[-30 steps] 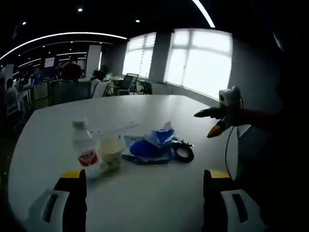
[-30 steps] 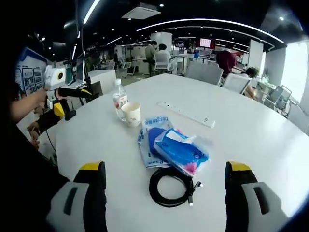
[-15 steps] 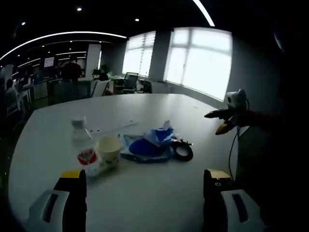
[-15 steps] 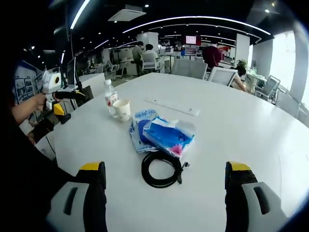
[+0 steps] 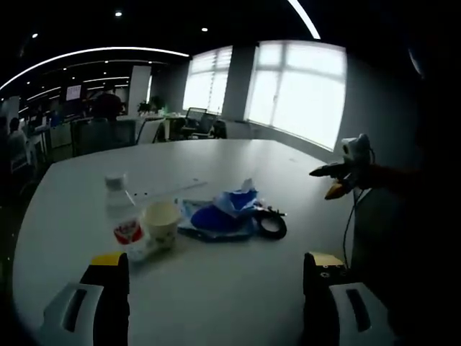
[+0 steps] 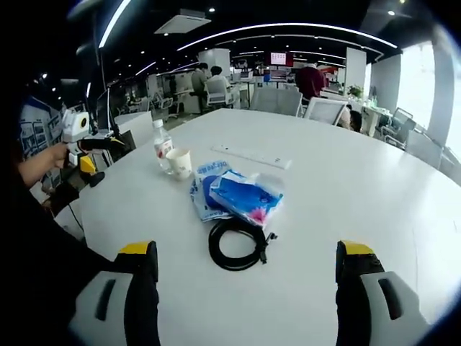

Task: Arrange the tabletop items into an orderly group along one side of the table until the central work area is clear of visible clutter.

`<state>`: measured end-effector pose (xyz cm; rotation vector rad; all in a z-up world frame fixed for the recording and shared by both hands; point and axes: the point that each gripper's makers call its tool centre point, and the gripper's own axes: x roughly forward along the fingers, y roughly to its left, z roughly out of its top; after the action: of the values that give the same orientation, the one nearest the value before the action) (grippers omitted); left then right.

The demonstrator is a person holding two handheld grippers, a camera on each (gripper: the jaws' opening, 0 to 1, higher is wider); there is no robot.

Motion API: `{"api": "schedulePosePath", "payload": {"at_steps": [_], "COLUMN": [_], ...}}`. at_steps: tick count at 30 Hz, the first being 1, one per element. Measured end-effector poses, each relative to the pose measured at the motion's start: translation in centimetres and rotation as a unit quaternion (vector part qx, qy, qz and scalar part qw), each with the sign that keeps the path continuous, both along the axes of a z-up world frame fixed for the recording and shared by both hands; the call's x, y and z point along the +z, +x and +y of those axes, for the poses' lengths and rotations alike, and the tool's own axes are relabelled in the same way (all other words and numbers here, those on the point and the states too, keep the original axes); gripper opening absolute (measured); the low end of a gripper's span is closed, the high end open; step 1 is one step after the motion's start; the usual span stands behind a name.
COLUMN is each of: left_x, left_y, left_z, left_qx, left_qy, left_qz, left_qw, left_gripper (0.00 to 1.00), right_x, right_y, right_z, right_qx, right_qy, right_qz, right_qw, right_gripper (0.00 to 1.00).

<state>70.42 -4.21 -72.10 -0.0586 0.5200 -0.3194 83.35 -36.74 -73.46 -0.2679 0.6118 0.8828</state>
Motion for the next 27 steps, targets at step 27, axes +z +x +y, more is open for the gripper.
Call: {"api": "schedulePosePath", "payload": {"at_steps": [27], "left_x": [-1.0], "left_y": [3.1], "left_z": [-5.5], "left_qx": [-0.048], "left_qy": [0.009], "left_qz": [0.005], "left_qw": [0.9988], "left_gripper": [0.83], "right_x": [-2.1], "right_y": [1.9], "right_z": [-0.1], "right_qx": [-0.006], "right_qy": [0.004], "right_qz": [0.007], "right_qw": [0.9999], "right_gripper": [0.81]}}
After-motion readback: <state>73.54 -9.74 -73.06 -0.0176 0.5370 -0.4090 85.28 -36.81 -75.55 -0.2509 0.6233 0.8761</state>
